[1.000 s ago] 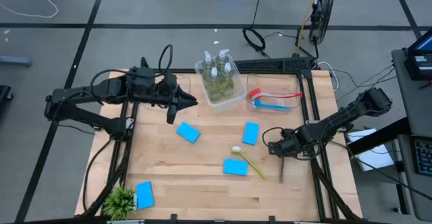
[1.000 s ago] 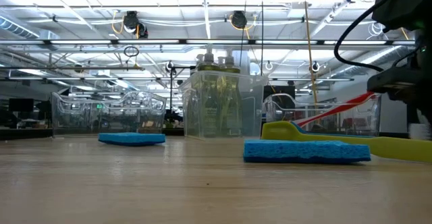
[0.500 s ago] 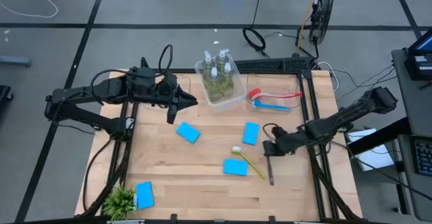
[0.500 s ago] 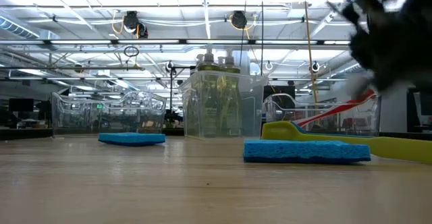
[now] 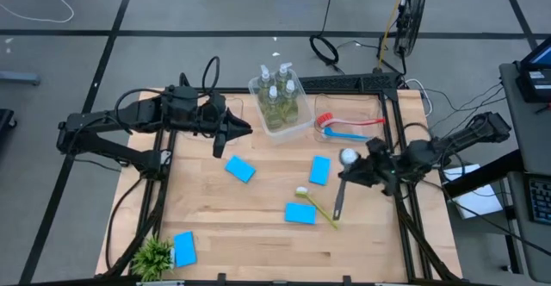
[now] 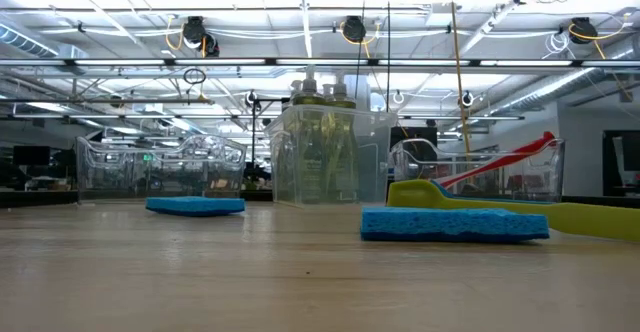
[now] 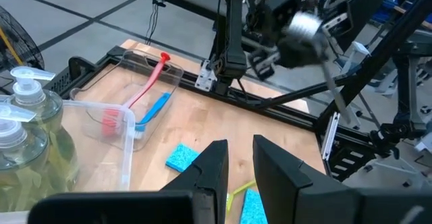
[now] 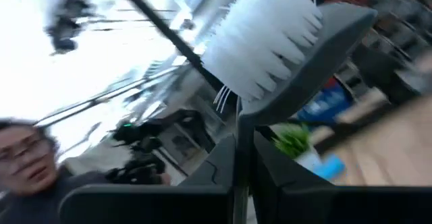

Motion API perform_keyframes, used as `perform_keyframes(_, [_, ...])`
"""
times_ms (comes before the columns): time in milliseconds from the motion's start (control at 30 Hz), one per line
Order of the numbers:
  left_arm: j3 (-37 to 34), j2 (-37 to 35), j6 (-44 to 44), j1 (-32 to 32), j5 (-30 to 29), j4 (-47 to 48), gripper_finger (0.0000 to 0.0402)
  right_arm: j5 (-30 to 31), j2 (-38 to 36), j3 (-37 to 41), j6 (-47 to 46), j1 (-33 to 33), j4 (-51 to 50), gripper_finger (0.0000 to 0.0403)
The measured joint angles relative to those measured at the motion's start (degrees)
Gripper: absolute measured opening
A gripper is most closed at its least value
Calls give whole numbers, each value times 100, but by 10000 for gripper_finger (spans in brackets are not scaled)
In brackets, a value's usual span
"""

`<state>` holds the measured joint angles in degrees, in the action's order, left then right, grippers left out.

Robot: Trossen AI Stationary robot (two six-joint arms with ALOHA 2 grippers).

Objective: Pick & Place Kitchen Sink Supplies
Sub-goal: Put the gray dish brush into the right transparent bin

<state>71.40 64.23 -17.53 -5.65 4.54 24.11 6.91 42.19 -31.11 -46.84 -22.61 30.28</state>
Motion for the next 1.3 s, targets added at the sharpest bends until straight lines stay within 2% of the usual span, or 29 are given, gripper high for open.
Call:
perform_keyframes(100, [0, 0, -56, 19, 0, 1, 72, -248, -9, 0, 529, 2, 504, 10])
perform_keyframes(233, [0, 0, -54, 91, -1, -46, 72, -236, -6, -2, 629, 0, 473, 9])
perform_keyframes(467, [0, 1, -57, 129, -7, -69, 72, 1121, -195, -2, 440, 55, -481, 9])
perform_keyframes(567, [0, 2, -58, 129, -7, -70, 72, 1536, -442, -26, 430, 166, -1245, 9])
perform_keyframes(667, [0, 2, -117, 129, -7, -76, 72, 1942, -694, -294, 454, 326, -2537, 9])
perform_keyframes(833, [0, 2, -213, 129, -9, -82, 72, 2456, -830, -1268, 638, 740, -4913, 9])
perform_keyframes(1000, [0, 2, -250, 127, -20, -91, 72, 2508, -689, -2388, 1387, 1340, -6597, 9])
perform_keyframes(1167, [0, 2, -204, 127, -91, -152, 72, 2516, -391, -3064, 2617, 2021, -7470, 9])
perform_keyframes(1300, [0, 2, -187, 127, -313, -152, 72, 2516, -90, -3226, 3752, 2588, -7613, 9])
